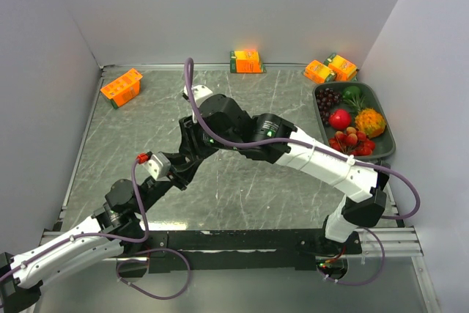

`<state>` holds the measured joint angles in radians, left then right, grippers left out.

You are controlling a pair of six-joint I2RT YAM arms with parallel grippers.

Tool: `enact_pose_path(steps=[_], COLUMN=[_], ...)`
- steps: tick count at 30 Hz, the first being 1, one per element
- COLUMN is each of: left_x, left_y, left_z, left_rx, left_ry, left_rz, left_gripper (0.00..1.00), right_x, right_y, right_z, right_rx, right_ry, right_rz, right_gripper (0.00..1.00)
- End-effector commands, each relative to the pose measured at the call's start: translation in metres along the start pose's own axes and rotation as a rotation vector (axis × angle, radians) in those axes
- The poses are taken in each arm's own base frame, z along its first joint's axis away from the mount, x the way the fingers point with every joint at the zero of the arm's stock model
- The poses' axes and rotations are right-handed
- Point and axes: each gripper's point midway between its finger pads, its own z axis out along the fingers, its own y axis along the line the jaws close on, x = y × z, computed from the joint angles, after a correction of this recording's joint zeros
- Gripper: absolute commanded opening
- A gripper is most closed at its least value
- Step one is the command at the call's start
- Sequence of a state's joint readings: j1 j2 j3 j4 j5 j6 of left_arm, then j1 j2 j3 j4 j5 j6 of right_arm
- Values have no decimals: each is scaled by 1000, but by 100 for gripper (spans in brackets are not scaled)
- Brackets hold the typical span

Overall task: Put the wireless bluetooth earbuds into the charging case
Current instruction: Adjust the earbud with the charging case.

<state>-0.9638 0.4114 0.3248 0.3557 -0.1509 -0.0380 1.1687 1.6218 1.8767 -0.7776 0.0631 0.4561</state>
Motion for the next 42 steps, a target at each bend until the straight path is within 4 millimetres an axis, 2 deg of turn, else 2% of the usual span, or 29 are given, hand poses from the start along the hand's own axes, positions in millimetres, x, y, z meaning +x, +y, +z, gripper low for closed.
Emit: enact_pose_path(steps=[1, 4, 12, 13, 23, 26, 27, 42], left_x=[-28, -29, -29, -28, -31, -30, -30, -39], left_y=[-4, -3, -1, -1, 3, 4, 6, 28], left_z=[4, 3, 2, 2, 0, 0, -1, -4], left_rx=[18, 15, 3, 1, -17, -25, -33, -160], left_ry=[-78, -80, -84, -83, -87, -86, -86, -137], left_rz=[-10, -11, -16, -14, -10, -9, -9, -39], left_gripper=[1, 1, 1, 1, 1, 1, 1, 1], right_x=[-9, -9, -7, -7, -3, -3, -3, 5], right_y=[0, -1, -1, -1, -3, -3, -4, -1], right_z=[-4, -5, -11, -12, -18, -22, -24, -34], right_rx=[2, 1, -10, -12, -5, -9, -7, -35], right_ry=[-18, -19, -25, -26, -26, -33, -36, -50], right_rz=[24, 32, 42, 45, 62, 74, 82, 193], right_gripper=[44, 38, 34, 29, 13, 6, 1, 0])
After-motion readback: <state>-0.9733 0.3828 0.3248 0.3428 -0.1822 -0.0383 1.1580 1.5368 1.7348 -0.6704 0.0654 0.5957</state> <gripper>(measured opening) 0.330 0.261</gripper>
